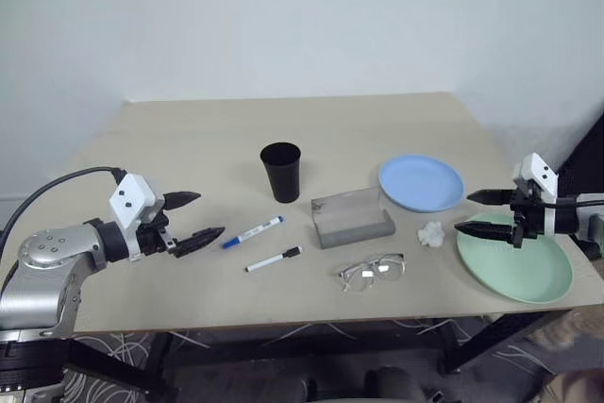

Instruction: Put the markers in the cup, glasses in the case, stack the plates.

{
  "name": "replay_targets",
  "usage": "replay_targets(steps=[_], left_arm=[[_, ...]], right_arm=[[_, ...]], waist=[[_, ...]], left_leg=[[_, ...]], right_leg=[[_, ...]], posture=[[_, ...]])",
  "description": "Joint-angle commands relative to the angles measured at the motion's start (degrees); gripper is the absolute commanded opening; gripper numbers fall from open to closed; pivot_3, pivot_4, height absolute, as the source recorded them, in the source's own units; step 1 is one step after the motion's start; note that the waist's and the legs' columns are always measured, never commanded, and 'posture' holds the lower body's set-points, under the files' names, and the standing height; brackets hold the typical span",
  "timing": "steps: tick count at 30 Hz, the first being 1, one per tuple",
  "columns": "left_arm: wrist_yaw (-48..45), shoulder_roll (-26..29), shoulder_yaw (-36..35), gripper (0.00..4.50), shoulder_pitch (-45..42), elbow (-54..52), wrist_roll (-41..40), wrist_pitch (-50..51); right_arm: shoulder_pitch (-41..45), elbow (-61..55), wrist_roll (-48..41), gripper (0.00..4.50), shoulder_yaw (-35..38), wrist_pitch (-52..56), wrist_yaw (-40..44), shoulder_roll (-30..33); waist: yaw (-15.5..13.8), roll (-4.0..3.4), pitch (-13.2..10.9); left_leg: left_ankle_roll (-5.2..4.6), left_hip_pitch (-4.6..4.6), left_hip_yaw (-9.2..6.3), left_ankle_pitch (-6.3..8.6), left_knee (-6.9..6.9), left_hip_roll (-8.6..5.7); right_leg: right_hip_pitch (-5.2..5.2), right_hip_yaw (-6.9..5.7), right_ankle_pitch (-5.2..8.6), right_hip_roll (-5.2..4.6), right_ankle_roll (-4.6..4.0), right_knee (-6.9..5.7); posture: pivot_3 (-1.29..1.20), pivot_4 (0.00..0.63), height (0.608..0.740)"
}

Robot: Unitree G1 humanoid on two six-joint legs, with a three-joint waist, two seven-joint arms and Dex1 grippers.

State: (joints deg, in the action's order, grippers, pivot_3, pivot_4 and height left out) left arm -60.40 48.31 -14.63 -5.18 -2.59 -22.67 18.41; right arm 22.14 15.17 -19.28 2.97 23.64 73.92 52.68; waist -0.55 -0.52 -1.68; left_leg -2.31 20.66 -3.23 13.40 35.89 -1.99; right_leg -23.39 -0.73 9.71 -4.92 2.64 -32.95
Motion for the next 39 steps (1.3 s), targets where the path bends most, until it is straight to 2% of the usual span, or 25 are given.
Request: replay_targets(steps=[1,27,31,39], left_arm=[[-0.04,0.26,0.06,4.49,-2.29,0.80,0.03,-1.07],[-0.01,-1.00,4.06,4.49,-3.02,-1.05,0.25,-0.66],[0.56,-1.73,4.91,4.49,-3.48,-1.15,0.75,-1.15],[1.14,-2.99,5.17,4.49,-2.62,-2.01,0.82,-1.67]], right_arm=[[0.32,-2.31,-1.05,4.50,2.39,-0.04,-0.57,0.87],[-6.82,-5.65,-1.45,4.50,5.59,3.26,-5.00,3.31],[-6.84,-4.03,-1.11,4.50,6.23,3.41,-6.05,3.90],[-5.23,6.58,1.36,4.50,8.69,2.52,-12.16,4.12]], waist=[[0.00,0.00,0.00],[-0.01,0.05,-0.02],[0.00,0.03,-0.02],[0.00,0.05,-0.02]], left_leg=[[0.00,0.00,0.07,0.00,0.00,0.01],[0.01,-0.07,1.31,0.03,0.12,0.75],[0.01,-0.04,1.34,0.03,0.14,0.75],[0.01,-0.04,1.34,0.03,0.13,0.74]], right_leg=[[-0.01,0.00,0.00,0.00,0.00,0.00],[-0.17,-0.16,0.01,0.00,0.00,0.20],[-0.17,-0.15,0.01,0.00,-0.01,0.21],[-0.15,-0.15,0.01,0.01,-0.01,0.23]], posture=[[0.00,0.000,0.732],[0.00,0.000,0.732],[0.00,0.000,0.732],[0.00,0.000,0.732]])
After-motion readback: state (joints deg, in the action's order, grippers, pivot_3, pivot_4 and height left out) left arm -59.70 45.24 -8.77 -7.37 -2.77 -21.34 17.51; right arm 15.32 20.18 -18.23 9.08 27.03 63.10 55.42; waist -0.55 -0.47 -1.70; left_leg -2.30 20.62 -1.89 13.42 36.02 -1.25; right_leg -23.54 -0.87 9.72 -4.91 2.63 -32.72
